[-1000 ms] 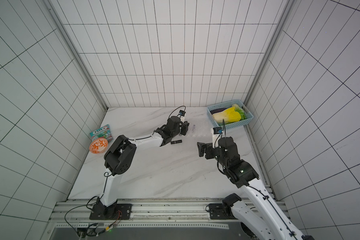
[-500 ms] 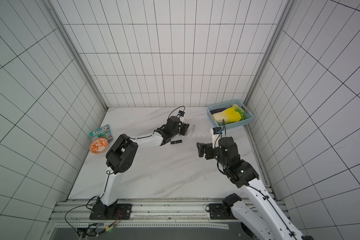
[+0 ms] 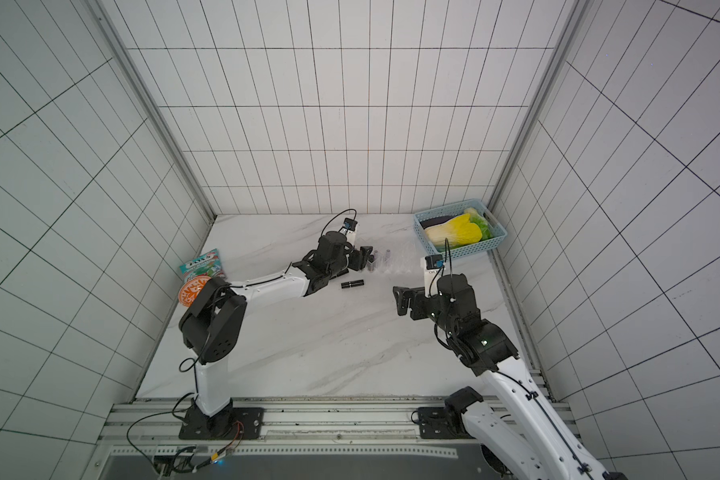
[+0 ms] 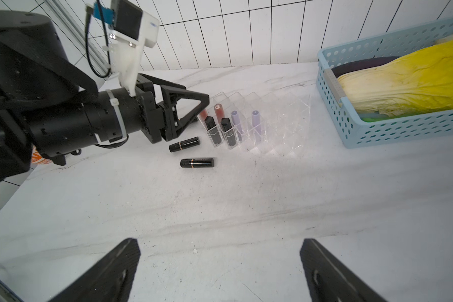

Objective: Arrange the lipsticks in the organizer
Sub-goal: Place the lipstick in the storage box, then pick up the lipstick at the center of the board.

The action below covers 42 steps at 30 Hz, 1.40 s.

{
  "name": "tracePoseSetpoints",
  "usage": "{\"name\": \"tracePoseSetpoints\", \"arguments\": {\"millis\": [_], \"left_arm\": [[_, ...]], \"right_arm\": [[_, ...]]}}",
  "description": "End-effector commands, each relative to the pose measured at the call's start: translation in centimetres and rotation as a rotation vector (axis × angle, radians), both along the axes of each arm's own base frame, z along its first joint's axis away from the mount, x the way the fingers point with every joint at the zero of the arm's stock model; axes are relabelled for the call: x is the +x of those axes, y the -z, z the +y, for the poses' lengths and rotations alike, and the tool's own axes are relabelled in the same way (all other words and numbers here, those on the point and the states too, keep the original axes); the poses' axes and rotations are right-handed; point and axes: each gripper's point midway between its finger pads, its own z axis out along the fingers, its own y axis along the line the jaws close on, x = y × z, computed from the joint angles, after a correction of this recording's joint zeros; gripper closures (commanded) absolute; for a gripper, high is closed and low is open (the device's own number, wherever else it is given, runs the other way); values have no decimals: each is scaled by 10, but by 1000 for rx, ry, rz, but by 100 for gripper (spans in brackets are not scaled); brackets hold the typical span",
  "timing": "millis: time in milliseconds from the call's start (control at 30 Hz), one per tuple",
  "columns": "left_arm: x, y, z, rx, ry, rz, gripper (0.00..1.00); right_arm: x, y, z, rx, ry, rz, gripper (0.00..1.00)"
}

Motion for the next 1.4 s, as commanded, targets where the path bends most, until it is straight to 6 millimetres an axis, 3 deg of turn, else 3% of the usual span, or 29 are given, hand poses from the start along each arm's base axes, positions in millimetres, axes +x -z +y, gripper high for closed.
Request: {"name": "tracePoseSetpoints", "arguments": {"millis": [0,133,267,600,667,700,767,967,1367], "left_arm": [[13,-10,98,-57,-201,81,35],[17,-3,137,-75,-258,154,37],[17,16,175,-59,-305,258,39],[10,41,197,26,-335,357,41],[1,53,223,54,-386,416,41],[-4,69,232,71,-376,505,41],[-20,94,230,144,-348,604,41],[-22,113,221,217,-314,654,35],[-3,108,183,235,-189,584,25]], "right_arm": [[-1,8,3,15,-19,30,0],[-2,9,6,18,-33,39,2],[-3,9,8,24,-44,43,3],[-3,13,11,24,-55,60,6],[-4,13,15,33,-74,77,9],[-7,14,14,33,-76,84,11],[-8,16,15,32,-81,94,13],[-9,13,17,40,-95,99,15],[-11,17,17,37,-101,110,16]]}}
